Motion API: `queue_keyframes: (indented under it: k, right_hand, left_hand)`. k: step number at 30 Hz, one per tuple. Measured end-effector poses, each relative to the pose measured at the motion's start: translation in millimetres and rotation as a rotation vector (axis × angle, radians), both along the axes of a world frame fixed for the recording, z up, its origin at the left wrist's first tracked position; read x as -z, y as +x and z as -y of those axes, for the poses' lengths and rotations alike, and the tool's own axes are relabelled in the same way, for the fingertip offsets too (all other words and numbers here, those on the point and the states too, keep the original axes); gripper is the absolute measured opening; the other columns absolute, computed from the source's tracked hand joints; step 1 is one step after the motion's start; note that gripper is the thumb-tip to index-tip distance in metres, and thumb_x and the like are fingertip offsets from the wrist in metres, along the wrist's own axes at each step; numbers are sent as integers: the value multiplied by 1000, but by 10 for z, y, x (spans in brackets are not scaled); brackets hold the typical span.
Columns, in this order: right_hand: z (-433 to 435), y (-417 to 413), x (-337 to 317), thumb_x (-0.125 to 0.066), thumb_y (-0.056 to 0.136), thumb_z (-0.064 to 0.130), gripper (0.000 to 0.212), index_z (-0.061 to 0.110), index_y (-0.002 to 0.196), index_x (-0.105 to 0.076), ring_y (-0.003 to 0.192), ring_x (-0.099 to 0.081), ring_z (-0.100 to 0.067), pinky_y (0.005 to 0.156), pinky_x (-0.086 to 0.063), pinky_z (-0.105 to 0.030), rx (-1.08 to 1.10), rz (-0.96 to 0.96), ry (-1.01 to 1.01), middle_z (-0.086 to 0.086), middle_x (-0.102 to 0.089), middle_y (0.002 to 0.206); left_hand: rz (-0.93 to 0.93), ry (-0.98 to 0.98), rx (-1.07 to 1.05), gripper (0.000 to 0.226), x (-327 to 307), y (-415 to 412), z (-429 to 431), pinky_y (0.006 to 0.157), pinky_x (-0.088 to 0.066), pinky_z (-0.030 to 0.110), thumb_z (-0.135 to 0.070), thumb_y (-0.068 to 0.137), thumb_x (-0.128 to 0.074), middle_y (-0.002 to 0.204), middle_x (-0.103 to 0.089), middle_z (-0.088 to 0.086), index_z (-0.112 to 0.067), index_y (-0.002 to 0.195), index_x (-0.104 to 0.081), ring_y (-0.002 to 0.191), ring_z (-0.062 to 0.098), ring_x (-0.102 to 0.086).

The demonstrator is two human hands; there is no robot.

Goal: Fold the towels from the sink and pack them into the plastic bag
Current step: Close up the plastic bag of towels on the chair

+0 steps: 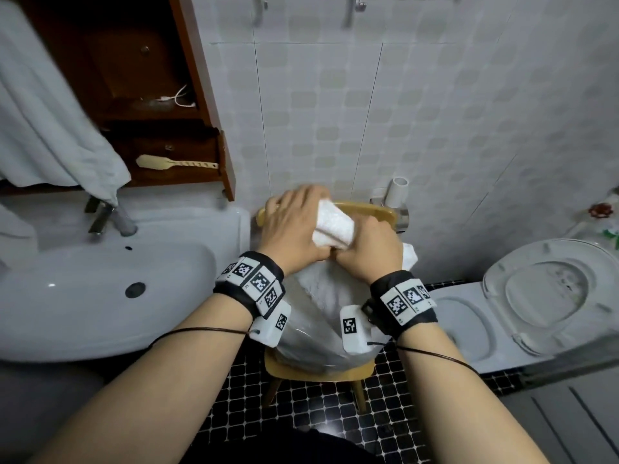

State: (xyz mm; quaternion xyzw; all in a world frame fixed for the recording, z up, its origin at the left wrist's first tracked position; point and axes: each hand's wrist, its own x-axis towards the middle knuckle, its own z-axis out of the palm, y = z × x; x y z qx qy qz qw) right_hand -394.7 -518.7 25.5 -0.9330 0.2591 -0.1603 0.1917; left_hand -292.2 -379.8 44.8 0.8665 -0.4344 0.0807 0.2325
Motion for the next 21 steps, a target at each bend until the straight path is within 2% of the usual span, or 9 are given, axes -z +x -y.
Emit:
queue_keyframes:
  k: [2, 4, 6, 8, 11, 14, 16, 18, 21]
  right_hand:
    - [75, -42, 62, -72, 65, 41, 27, 25, 85, -66, 77, -69, -32, 64, -57, -37, 29, -17, 76, 1, -70, 77]
    - [126, -62, 131, -79, 64, 41, 26, 25, 79, -64, 75, -68, -30, 64, -55, -35, 6, -47, 127, 2, -70, 75]
    - [105, -60, 186, -79, 64, 41, 25, 27, 78, -63, 77, -68, -29, 66, -56, -36, -45, -78, 154, 4, -71, 76]
    - [60, -48, 248, -73, 66, 41, 22, 33, 78, -57, 81, -69, -30, 69, -58, -39, -91, -129, 151, 6, -71, 78]
    - [14, -34, 285, -69, 71, 31, 22, 35, 89, -58, 85, -67, -33, 69, -50, -37, -165, -213, 91, 6, -64, 80]
    - [42, 5, 246, -69, 74, 23, 28, 33, 97, -57, 91, -67, -34, 72, -43, -36, -185, -301, 15, 5, -61, 84]
    - [84, 40, 223, -73, 75, 21, 34, 35, 93, -48, 97, -67, -34, 73, -43, -36, -207, -387, 15, 3, -60, 87]
    - [114, 106, 244, -84, 71, 25, 40, 35, 96, -55, 102, -67, -31, 75, -46, -36, -259, -484, 37, 4, -67, 95]
    - [78, 228, 327, -94, 63, 35, 56, 39, 113, -69, 106, -68, -25, 82, -54, -39, -329, -603, 71, 6, -73, 110]
  left_hand:
    - [-144, -29, -168, 118, 243, 78, -93, 109, -39, 47, -58, 48, -97, 140, -46, 1, -24, 142, -35, 129, 24, -49]
    - [-291, 100, -304, 121, 435, 146, -185, 112, -39, 54, -54, 46, -101, 143, -42, 8, -17, 140, -35, 133, 33, -47]
    - [-404, 291, -360, 109, 563, 168, -252, 112, -37, 62, -54, 53, -99, 143, -42, 10, -16, 139, -44, 132, 39, -48]
    - [-476, 391, -397, 87, 686, 152, -298, 110, -40, 62, -55, 60, -97, 137, -45, 7, -19, 130, -59, 126, 40, -52]
    - [-514, 382, -491, 61, 924, 138, -357, 100, -50, 60, -42, 72, -93, 127, -43, 8, -16, 119, -64, 114, 42, -56]
    - [-539, 364, -514, 27, 1156, 162, -424, 95, -55, 53, -16, 92, -66, 124, -44, 16, -8, 118, -63, 107, 47, -61]
    - [-549, 350, -490, 18, 1206, 185, -450, 89, -55, 46, -11, 93, -56, 119, -58, 19, -8, 108, -66, 105, 44, -64]
    - [-553, 305, -478, 13, 1166, 161, -438, 84, -55, 42, -13, 91, -56, 107, -68, 20, -9, 94, -67, 100, 43, -65]
    - [-579, 193, -443, 17, 1086, 107, -397, 82, -53, 42, -10, 95, -49, 89, -62, 13, -16, 83, -59, 89, 40, -61]
